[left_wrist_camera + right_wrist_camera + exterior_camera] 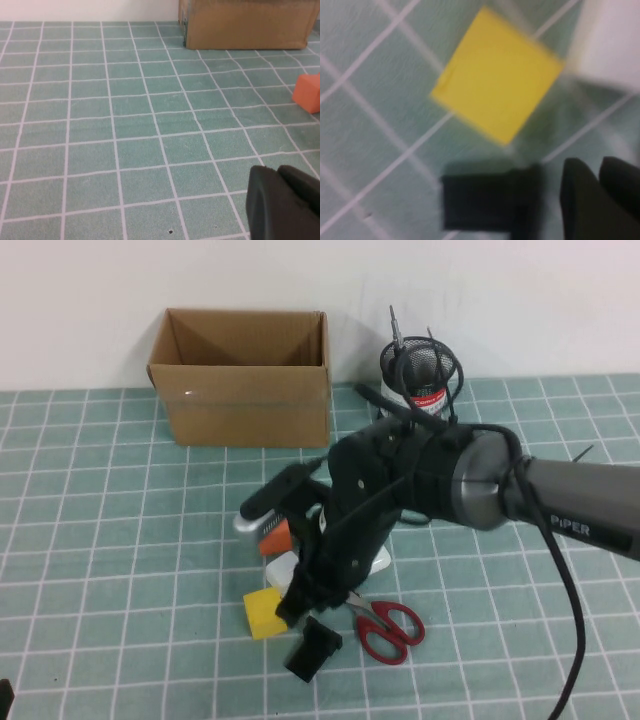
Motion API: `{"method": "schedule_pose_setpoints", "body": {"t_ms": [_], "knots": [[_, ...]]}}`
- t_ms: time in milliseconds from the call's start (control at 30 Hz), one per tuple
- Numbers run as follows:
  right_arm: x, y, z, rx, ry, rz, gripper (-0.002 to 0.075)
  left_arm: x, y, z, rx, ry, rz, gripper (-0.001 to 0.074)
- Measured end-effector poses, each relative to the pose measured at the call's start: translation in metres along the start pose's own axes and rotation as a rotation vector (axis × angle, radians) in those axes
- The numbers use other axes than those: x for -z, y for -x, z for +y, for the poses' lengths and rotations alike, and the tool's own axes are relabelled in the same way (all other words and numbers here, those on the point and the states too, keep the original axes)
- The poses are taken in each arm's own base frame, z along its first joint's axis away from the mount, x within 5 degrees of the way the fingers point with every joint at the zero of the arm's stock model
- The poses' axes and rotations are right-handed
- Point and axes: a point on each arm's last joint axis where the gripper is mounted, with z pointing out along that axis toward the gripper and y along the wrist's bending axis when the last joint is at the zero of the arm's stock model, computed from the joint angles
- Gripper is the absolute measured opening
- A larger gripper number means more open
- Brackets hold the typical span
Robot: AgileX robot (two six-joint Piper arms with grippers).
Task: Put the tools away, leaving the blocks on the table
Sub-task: Pick up the scissors from the table
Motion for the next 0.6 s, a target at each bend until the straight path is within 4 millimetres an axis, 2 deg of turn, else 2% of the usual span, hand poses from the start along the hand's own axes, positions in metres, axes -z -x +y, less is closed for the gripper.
{"method": "schedule_pose_setpoints", "body": {"t_ms": [233,367,600], "knots": [[0.013,0.016,-0.015,0.040,-0.062,-0.005,0.0134,0.000,0.000,0.000,0.000,0.000,0.000,-0.0004],[0.001,0.018,-0.023,0.084,-0.063,0.080,0.0192,0.000,0.000,0.000,0.000,0.000,0.000,-0.0004],[-0.016,0.025,-0.027,0.158,-0.053,0.132,0.0210,0.000,0.000,0.000,-0.002,0.001,0.000,-0.0004]]}}
